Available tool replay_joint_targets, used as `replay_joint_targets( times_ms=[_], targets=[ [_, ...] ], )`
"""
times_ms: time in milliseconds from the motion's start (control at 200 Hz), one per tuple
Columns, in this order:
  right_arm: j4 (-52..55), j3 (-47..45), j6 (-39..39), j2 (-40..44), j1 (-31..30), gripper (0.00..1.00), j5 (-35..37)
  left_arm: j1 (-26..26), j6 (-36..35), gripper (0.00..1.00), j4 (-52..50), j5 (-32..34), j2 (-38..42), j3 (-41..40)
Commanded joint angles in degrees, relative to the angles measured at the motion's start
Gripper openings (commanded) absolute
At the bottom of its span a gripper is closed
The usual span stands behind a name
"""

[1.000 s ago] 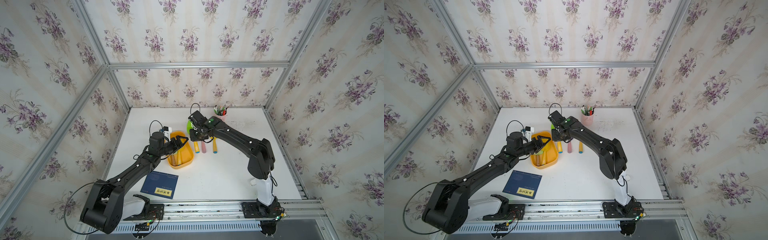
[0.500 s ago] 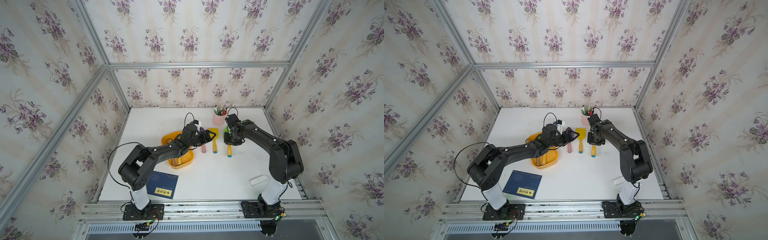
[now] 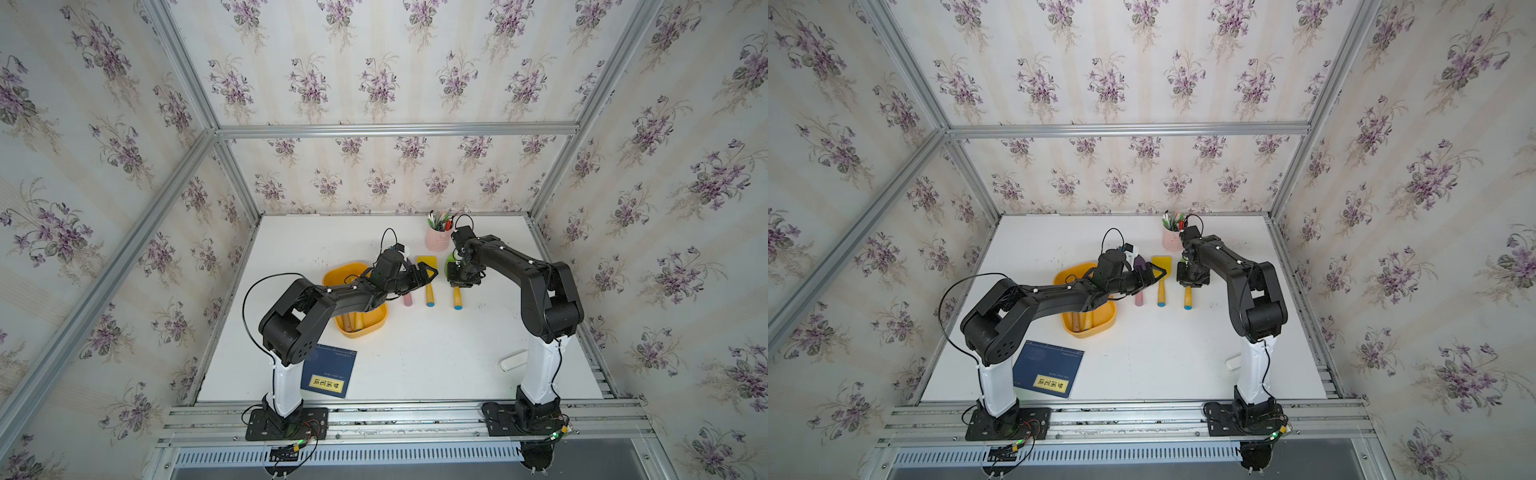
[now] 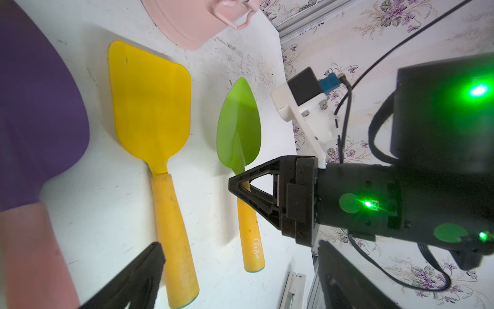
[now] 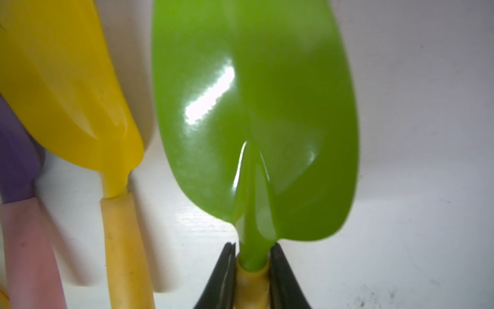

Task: Take the shovel out of the storage box
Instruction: Place the shovel at the center of the board.

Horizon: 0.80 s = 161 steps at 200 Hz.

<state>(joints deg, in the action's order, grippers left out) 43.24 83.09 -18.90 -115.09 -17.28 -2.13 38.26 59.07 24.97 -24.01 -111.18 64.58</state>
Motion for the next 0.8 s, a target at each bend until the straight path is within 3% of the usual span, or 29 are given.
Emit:
replay_joint_targets(
  times_ms=[0,345,799],
  targets=[
    [0.3,0.8,1.2,-1.0,0.3,0.12,0.4,-0.2,-1.4,0.89,-0.7,0.5,0.6,0.7],
    [1.1,3.5,1.8,-4.3,0.5,0.12,0.3,-0.4,-0.9,0.89,-0.3,-0.5,0.2,0.6],
    [2.0,3.9,2.5,-4.7,0.5,0.26,0.2,-0.4,-1.8,0.91,-2.2,-0.6,1.6,0.6]
  ],
)
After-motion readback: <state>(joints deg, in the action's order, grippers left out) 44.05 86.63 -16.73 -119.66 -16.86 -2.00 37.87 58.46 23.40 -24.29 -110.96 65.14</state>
